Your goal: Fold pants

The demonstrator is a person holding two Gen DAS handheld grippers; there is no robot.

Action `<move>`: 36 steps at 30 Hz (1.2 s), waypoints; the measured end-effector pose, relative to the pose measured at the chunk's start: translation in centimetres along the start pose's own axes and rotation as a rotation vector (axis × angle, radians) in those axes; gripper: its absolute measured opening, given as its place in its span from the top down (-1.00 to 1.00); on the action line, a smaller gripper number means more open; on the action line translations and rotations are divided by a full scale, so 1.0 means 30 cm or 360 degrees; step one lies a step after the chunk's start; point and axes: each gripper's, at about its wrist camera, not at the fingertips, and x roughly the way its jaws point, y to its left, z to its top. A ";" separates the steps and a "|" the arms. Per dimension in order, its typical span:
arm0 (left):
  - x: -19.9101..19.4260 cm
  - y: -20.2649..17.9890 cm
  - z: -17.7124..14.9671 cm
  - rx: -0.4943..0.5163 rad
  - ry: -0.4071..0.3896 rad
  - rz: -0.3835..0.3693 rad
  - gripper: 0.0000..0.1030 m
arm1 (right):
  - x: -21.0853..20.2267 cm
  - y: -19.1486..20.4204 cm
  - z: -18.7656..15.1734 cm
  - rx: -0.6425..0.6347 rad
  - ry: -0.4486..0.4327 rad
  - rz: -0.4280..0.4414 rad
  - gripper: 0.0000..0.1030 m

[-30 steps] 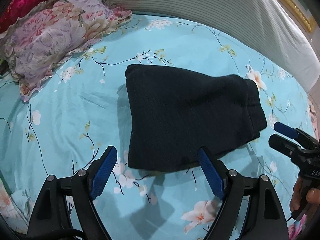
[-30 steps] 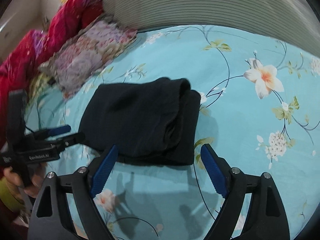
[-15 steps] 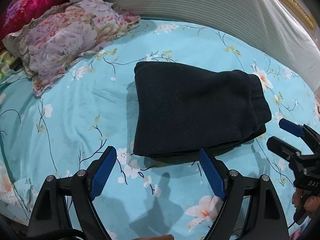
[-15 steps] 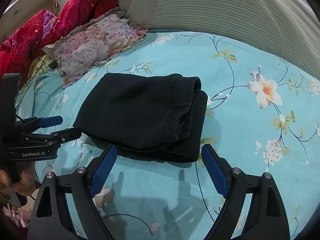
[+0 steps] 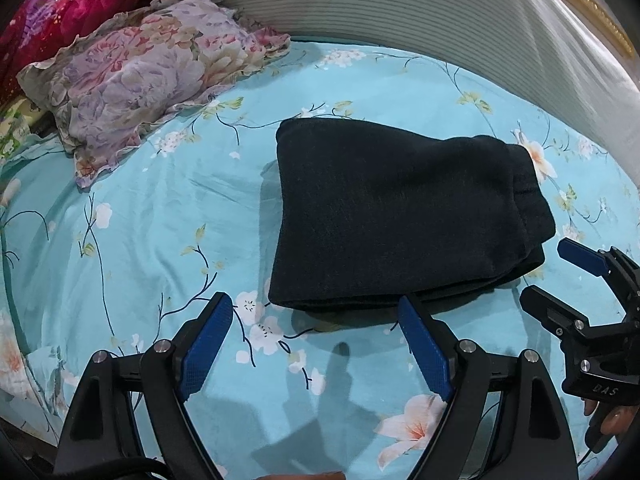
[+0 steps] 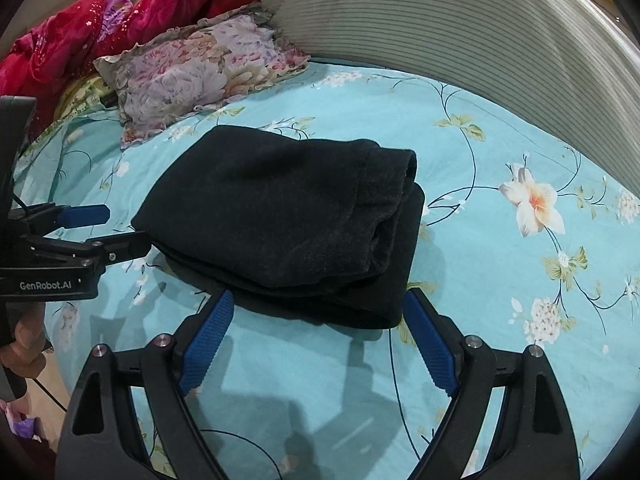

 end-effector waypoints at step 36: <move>0.047 -0.008 -0.006 0.0024 0.0023 0.0026 -0.67 | 0.042 -0.024 0.000 0.0073 0.0035 0.0017 -0.68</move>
